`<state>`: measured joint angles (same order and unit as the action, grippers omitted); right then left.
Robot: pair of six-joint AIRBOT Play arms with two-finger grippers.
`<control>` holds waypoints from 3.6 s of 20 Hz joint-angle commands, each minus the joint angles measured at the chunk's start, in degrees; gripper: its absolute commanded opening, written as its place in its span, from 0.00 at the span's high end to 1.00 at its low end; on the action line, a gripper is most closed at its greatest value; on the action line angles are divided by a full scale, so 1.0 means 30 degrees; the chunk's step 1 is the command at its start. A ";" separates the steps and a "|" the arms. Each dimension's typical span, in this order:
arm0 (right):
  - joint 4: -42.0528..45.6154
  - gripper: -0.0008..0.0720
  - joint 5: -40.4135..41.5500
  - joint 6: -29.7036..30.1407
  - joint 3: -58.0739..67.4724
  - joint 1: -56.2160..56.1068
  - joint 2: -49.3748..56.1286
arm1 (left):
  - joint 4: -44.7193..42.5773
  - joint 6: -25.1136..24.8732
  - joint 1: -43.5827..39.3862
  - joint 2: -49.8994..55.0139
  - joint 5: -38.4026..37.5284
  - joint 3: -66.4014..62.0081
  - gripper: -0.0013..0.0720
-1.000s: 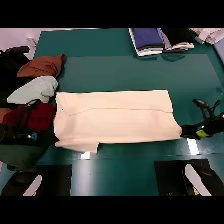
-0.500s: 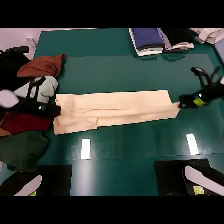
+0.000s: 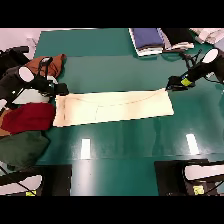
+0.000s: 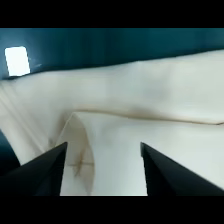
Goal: Fold the shirts.
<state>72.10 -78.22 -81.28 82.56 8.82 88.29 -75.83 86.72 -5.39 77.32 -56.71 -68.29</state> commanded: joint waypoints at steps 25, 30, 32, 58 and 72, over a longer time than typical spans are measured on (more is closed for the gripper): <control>-0.7686 0.97 -0.0175 0.2565 0.1552 -0.0444 -0.2448 | 0.4874 0.1581 -0.8663 0.7366 0.3563 -0.4641 0.94; -0.7657 0.97 -0.0393 0.1049 0.5056 -0.3555 -0.2878 | 0.4962 0.1588 -0.9340 0.9777 0.2623 -0.7031 0.94; -0.7650 0.97 -0.0430 0.0911 0.5748 -0.4575 -0.2878 | 0.4838 0.1588 -0.9340 0.9777 0.2747 -0.7104 0.94; -0.6397 0.57 0.4233 0.1486 0.5872 -1.2881 0.2907 | -0.2164 0.0918 -0.0153 -0.2652 -0.2747 -0.9318 0.94; -1.2327 0.17 0.4634 0.1668 0.1770 -0.9311 0.7584 | -0.1683 0.0568 -0.1421 -0.1807 -0.2310 -0.9318 0.94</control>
<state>40.62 -64.93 -77.03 83.70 -15.79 105.43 -81.12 88.58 -9.58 71.50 -63.61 -96.25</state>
